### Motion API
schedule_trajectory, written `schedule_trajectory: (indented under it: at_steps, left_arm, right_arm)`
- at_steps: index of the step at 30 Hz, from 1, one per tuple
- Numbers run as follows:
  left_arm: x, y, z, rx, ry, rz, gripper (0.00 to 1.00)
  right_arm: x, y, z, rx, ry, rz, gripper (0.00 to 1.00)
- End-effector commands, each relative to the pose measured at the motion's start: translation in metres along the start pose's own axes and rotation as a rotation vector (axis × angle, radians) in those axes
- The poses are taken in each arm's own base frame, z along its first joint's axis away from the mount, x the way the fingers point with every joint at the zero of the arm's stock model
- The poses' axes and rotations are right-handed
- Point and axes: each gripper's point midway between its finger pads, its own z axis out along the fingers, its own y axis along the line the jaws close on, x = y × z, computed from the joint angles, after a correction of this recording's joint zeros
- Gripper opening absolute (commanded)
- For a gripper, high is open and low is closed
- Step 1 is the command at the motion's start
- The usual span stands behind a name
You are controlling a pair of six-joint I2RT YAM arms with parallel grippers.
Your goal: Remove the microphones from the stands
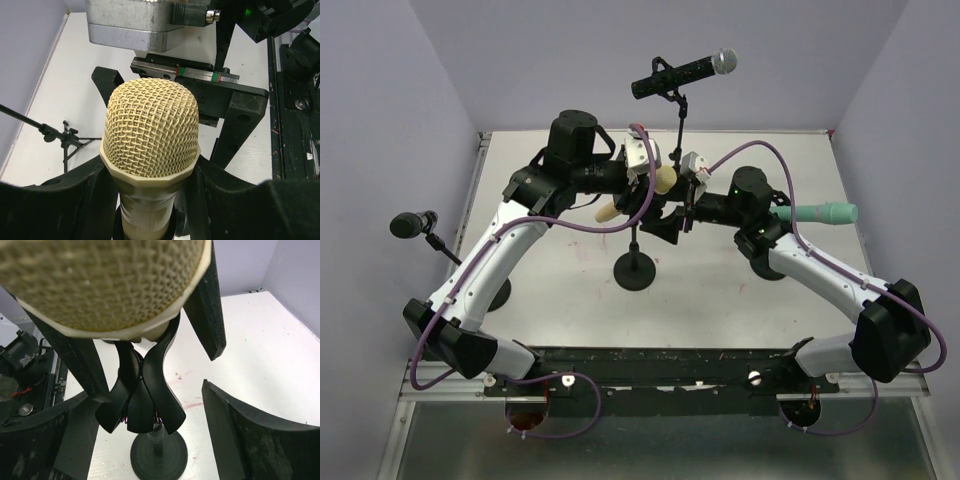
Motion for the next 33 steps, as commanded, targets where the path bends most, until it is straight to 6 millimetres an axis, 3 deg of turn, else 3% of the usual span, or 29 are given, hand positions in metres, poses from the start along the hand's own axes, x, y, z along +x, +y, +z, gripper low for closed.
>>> schedule_trajectory:
  at_steps: [1, 3, 4, 6, 8, 9, 15, 17, 18, 20, 22, 26, 28, 31, 33]
  left_arm:
    - [-0.009, -0.008, -0.004, 0.009, -0.026, 0.003, 0.0]
    - [-0.01, -0.008, -0.004, 0.005, -0.03, -0.002, 0.0]
    - [-0.01, -0.008, -0.004, 0.001, -0.032, -0.003, 0.0]
    - [-0.011, -0.006, -0.005, -0.01, -0.033, -0.001, 0.0]
    - [-0.011, -0.006, -0.005, -0.015, -0.034, 0.001, 0.0]
    - [-0.012, -0.005, -0.005, -0.019, -0.035, 0.003, 0.0]
    - [-0.026, 0.0, -0.01, -0.053, -0.073, 0.004, 0.0]
    - [-0.032, 0.0, -0.011, -0.054, -0.083, 0.009, 0.0]
    - [-0.033, 0.001, -0.012, -0.058, -0.084, 0.011, 0.0]
    - [-0.029, 0.003, -0.011, -0.067, -0.075, 0.011, 0.0]
    - [-0.025, 0.004, -0.01, -0.075, -0.066, 0.012, 0.0]
    - [-0.021, 0.006, -0.009, -0.086, -0.06, 0.002, 0.0]
    - [-0.021, 0.007, -0.009, -0.091, -0.061, 0.001, 0.0]
    - [-0.023, 0.01, -0.011, -0.108, -0.062, 0.006, 0.0]
    - [-0.025, 0.011, -0.012, -0.121, -0.065, 0.011, 0.0]
  right_arm:
    - [-0.002, 0.003, 0.002, -0.007, -0.011, 0.008, 0.86]
    - [-0.003, 0.003, 0.003, -0.008, -0.009, 0.012, 0.76]
    - [-0.003, 0.002, 0.003, -0.008, -0.008, 0.011, 0.67]
    - [-0.001, 0.002, 0.003, -0.007, -0.001, 0.018, 0.44]
    - [-0.002, 0.001, 0.003, -0.002, -0.001, 0.018, 0.1]
    - [-0.001, 0.0, 0.003, 0.007, 0.002, 0.051, 0.01]
    - [0.003, -0.001, 0.002, 0.021, 0.01, 0.068, 0.02]
    - [-0.003, -0.002, 0.001, 0.037, -0.01, 0.066, 0.52]
    - [-0.009, -0.003, 0.001, 0.044, -0.029, 0.066, 0.71]
    - [-0.016, 0.0, 0.001, 0.031, -0.052, 0.085, 0.89]
    - [-0.023, 0.003, 0.002, 0.016, -0.074, 0.099, 0.91]
    - [-0.018, 0.002, 0.004, 0.017, -0.062, 0.118, 0.78]
    - [-0.013, 0.001, 0.004, 0.018, -0.047, 0.12, 0.65]
    - [-0.005, -0.001, 0.004, 0.026, -0.023, 0.114, 0.33]
    - [-0.002, -0.002, 0.003, 0.033, -0.009, 0.108, 0.01]
